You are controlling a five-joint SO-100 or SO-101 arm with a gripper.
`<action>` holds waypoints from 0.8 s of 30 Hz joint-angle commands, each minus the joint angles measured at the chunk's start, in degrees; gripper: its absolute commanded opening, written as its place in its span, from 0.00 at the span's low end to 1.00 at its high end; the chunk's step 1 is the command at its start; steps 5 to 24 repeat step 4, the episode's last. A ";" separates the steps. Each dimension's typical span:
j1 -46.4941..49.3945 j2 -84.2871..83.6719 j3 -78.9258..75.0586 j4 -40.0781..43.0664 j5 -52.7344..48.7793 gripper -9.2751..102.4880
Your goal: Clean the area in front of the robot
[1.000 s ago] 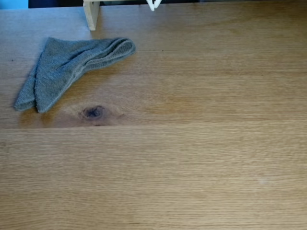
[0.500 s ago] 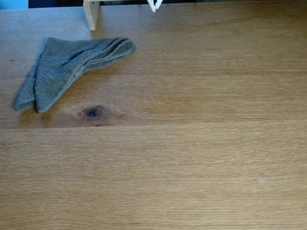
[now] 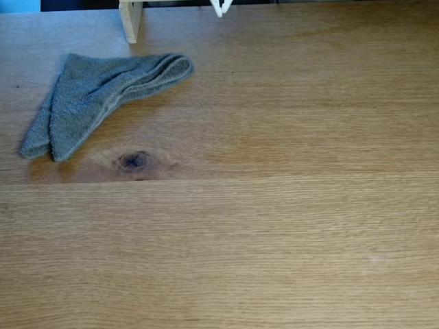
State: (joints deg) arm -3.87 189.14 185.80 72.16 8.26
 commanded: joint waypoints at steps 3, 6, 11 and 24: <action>0.18 0.26 6.86 0.18 -0.44 0.11; 0.18 0.26 6.86 0.18 -0.44 0.11; 0.18 0.26 6.86 0.18 -0.44 0.11; 0.18 0.26 6.86 0.18 -0.44 0.11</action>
